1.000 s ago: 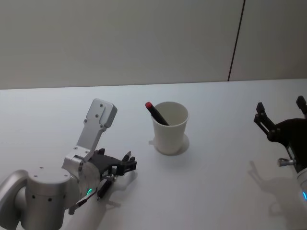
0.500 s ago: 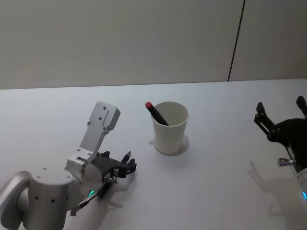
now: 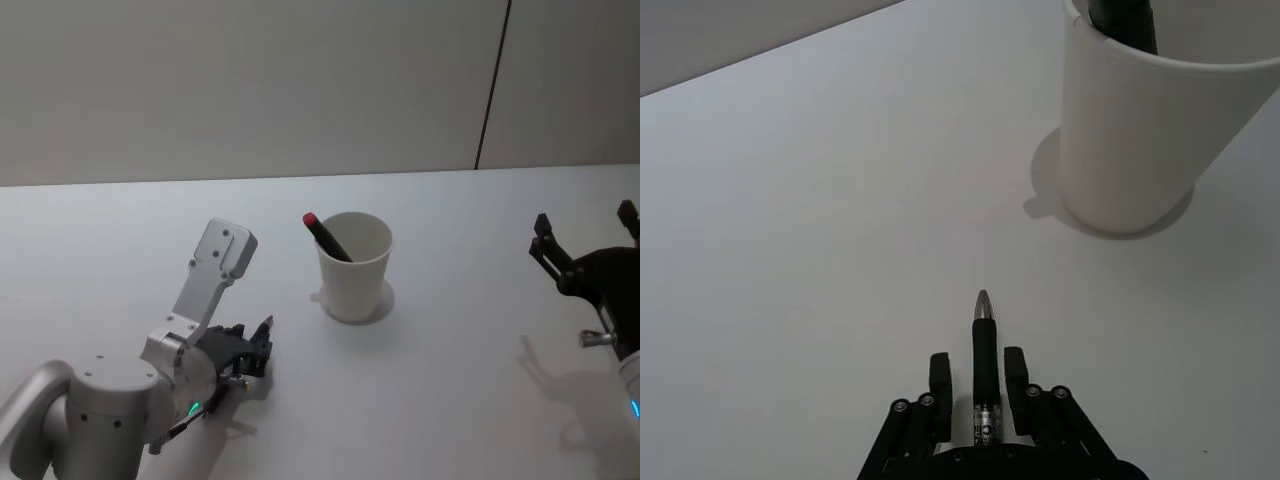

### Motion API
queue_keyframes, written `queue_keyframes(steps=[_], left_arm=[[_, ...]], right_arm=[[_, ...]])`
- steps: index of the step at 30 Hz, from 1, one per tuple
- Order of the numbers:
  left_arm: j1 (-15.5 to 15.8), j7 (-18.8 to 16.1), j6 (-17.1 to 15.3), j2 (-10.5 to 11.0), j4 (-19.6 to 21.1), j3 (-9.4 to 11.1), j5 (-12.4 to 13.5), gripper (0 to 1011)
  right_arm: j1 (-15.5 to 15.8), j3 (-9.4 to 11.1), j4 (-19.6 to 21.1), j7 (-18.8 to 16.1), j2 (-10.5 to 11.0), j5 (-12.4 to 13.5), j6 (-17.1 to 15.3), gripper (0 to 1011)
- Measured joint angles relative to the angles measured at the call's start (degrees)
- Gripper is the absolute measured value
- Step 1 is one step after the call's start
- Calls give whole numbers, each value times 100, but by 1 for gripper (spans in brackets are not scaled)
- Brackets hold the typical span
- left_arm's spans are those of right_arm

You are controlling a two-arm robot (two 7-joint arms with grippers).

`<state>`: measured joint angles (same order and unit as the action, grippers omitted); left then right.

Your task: Place the pen into the pen holder.

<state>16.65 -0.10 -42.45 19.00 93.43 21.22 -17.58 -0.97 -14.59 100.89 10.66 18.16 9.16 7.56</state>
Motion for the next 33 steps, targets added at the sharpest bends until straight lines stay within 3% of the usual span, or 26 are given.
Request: queue_keyframes(steps=[8, 22, 33], left_arm=[[11, 49, 30, -33, -94, 5, 96, 137], [15, 86, 142, -62, -175, -26, 186, 122], [-90, 47, 667, 5, -76, -125, 145, 121]], right_arm=[[0, 0, 0, 0, 0, 0, 0, 1002], [0, 0, 0, 0, 0, 0, 0, 1001], [0, 0, 0, 0, 0, 0, 0, 1002]])
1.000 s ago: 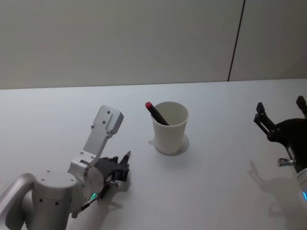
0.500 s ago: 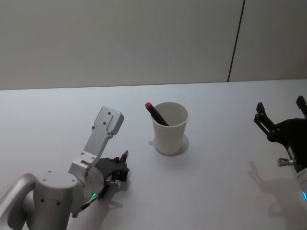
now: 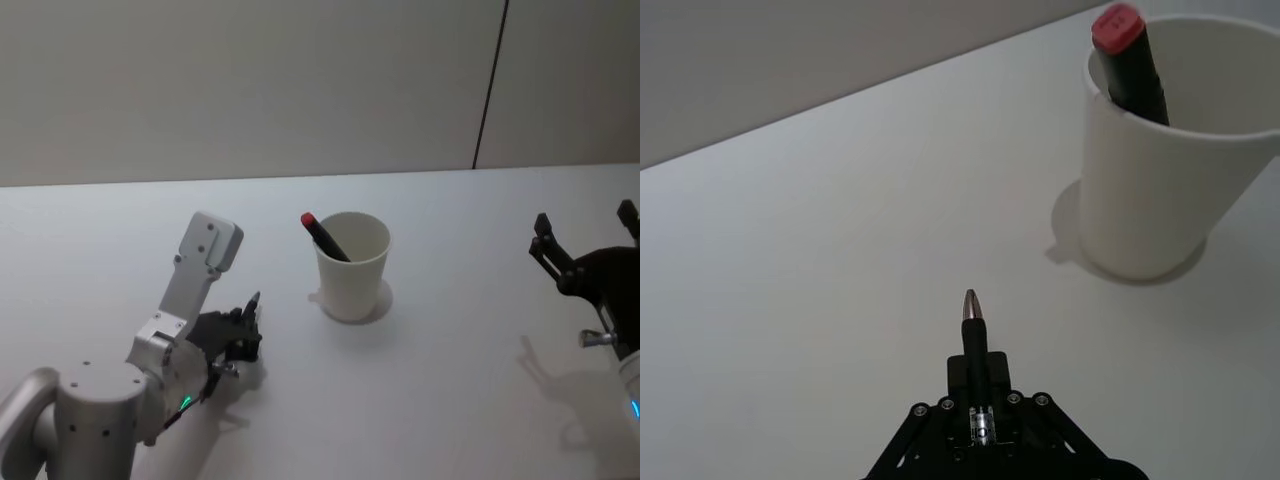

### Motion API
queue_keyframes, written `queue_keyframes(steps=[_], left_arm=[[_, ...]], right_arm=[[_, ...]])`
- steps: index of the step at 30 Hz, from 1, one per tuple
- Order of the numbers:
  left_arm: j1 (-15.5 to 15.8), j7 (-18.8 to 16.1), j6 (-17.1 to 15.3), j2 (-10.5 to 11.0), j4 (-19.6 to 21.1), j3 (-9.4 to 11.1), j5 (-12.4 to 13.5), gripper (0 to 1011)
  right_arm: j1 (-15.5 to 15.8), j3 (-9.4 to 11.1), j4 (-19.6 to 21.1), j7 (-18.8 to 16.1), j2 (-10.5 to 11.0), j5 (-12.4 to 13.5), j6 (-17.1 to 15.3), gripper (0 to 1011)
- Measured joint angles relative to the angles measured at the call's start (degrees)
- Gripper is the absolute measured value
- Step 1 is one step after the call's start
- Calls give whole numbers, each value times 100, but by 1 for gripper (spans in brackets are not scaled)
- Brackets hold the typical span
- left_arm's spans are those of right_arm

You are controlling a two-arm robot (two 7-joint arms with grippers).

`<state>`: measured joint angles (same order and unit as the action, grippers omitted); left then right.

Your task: Place the pen into the pen holder.

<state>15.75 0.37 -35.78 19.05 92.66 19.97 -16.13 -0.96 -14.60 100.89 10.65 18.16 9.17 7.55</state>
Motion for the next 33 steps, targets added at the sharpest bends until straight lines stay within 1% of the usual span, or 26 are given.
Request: queue_keyframes(steps=[1, 3, 4, 6, 9, 13, 14, 18, 19, 22, 23, 26, 27, 29, 30, 31, 32, 33], left_arm=[[-25, -6, 124, 16, 26, -20, -22, 121], [-47, -9, 236, 29, 48, -37, -44, 121], [-69, -12, 372, 43, 70, -54, -73, 121], [-93, -13, 499, 59, 93, -74, -97, 121], [-147, -14, 847, 96, 139, -118, -165, 121], [-197, -11, 1120, 125, 173, -154, -219, 121], [-222, -3, 1293, 138, 190, -173, -253, 121], [-267, 43, 1693, 162, 210, -214, -338, 121], [-282, 67, 1846, 169, 214, -230, -372, 121], [-305, 115, 2108, 178, 215, -254, -429, 121], [-318, 150, 2271, 182, 215, -269, -463, 121], [-332, 217, 2537, 185, 209, -287, -523, 121], [-340, 270, 2702, 185, 193, -301, -561, 121], [-345, 323, 2864, 185, 175, -311, -595, 121], [-347, 389, 3055, 182, 154, -321, -642, 121], [-348, 422, 3136, 179, 138, -328, -661, 121], [-348, 493, 3308, 173, 114, -336, -704, 121], [-347, 528, 3383, 169, 102, -340, -727, 121]], right_arm=[[0, 0, 0, 0, 0, 0, 0, 1002], [0, 0, 0, 0, 0, 0, 0, 1002], [0, 0, 0, 0, 0, 0, 0, 1002], [0, 0, 0, 0, 0, 0, 0, 1002], [0, 0, 0, 0, 0, 0, 0, 1002], [0, 0, 0, 0, 0, 0, 0, 1002], [0, 0, 0, 0, 0, 0, 0, 1001], [0, 0, 0, 0, 0, 0, 0, 1002], [0, 0, 0, 0, 0, 0, 0, 1002], [0, 0, 0, 0, 0, 0, 0, 1002], [0, 0, 0, 0, 0, 0, 0, 1002], [0, 0, 0, 0, 0, 0, 0, 1002], [0, 0, 0, 0, 0, 0, 0, 1002], [0, 0, 0, 0, 0, 0, 0, 1002], [0, 0, 0, 0, 0, 0, 0, 1002], [0, 0, 0, 0, 0, 0, 0, 1002], [0, 0, 0, 0, 0, 0, 0, 1002], [0, 0, 0, 0, 0, 0, 0, 1001]])
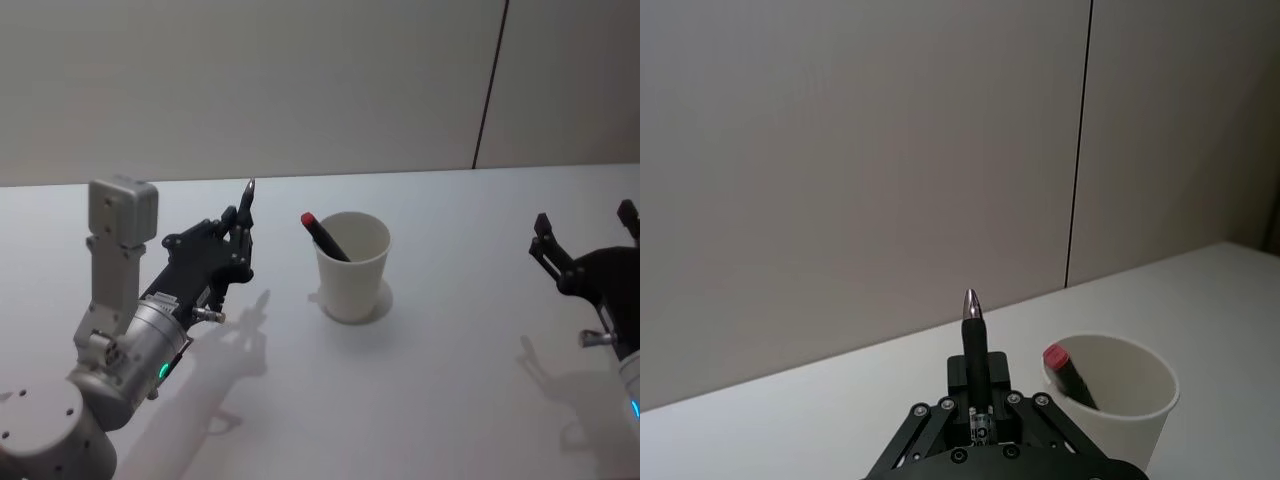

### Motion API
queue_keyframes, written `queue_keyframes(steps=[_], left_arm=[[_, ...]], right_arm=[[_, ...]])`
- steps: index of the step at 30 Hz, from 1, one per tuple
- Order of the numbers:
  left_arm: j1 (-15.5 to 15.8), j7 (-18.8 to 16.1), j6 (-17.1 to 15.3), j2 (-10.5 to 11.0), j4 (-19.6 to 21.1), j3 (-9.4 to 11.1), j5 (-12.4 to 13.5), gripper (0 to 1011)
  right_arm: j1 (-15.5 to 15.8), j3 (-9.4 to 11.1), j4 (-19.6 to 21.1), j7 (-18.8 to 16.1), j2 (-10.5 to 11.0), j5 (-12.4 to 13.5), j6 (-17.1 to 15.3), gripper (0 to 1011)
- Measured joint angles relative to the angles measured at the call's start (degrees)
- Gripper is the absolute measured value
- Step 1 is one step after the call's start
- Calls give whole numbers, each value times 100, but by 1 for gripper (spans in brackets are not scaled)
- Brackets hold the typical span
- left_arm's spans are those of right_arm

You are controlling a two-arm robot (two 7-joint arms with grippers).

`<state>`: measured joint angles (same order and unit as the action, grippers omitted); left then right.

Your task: Place the pen into the pen holder.

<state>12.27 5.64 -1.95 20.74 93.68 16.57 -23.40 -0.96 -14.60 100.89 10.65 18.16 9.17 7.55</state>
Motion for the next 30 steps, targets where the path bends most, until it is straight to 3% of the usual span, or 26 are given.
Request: queue_keyframes(steps=[9, 18, 30], left_arm=[[67, 615, 1038, -74, -232, -41, -390, 121], [133, 1215, 1718, -160, -406, -54, -827, 121], [179, 1722, 2073, -229, -496, -38, -1076, 121]], right_arm=[[0, 0, 0, 0, 0, 0, 0, 1002], [0, 0, 0, 0, 0, 0, 0, 1002], [0, 0, 0, 0, 0, 0, 0, 1002]])
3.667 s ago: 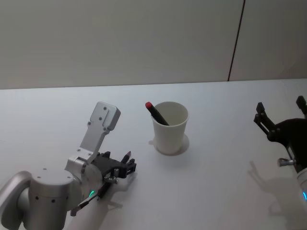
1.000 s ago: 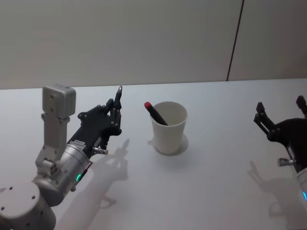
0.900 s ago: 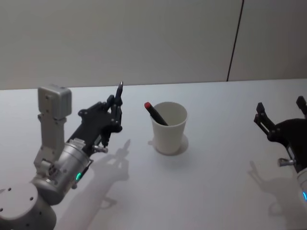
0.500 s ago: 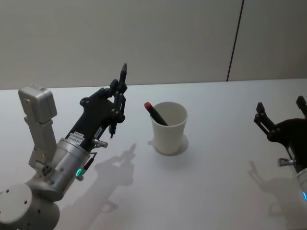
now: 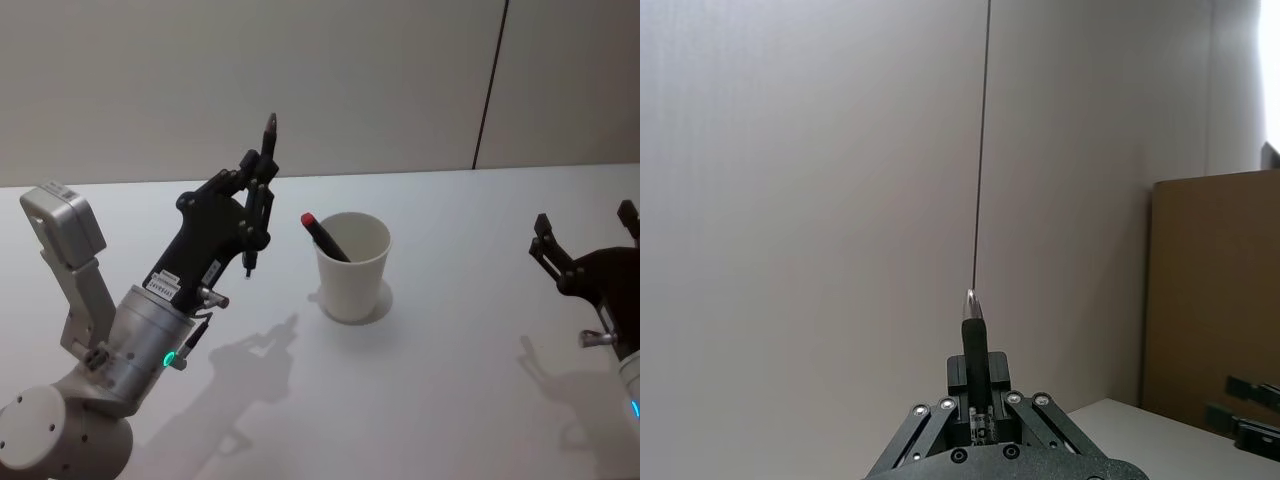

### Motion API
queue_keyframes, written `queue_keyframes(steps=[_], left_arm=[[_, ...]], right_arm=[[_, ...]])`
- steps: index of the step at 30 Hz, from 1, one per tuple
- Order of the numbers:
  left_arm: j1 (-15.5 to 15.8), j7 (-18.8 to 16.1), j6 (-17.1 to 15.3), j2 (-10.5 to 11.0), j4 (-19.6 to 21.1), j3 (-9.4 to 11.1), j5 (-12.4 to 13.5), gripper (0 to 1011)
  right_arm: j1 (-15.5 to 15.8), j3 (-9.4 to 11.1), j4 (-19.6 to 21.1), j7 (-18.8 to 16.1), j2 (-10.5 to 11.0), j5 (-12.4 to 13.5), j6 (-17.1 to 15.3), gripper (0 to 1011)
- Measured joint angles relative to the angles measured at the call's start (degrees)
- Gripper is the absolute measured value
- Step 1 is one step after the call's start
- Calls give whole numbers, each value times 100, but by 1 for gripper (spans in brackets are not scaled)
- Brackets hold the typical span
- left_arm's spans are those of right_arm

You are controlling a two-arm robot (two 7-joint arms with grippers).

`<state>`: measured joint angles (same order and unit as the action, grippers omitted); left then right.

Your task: Place the pen into the pen holder.

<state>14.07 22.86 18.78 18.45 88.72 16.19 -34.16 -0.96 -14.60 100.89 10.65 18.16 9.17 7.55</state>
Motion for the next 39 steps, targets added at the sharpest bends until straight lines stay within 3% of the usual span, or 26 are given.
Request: queue_keyframes(steps=[18, 30, 39], left_arm=[[174, 1074, 186, -25, -218, 52, 151, 121], [228, 1390, 261, -35, -294, 70, 204, 121], [243, 1488, 282, -39, -316, 76, 220, 121]], right_arm=[[0, 0, 0, 0, 0, 0, 0, 1002], [1, 4, 0, -35, -2, 4, 0, 1002], [-15, 37, -22, -420, 30, 160, 5, 1002]])
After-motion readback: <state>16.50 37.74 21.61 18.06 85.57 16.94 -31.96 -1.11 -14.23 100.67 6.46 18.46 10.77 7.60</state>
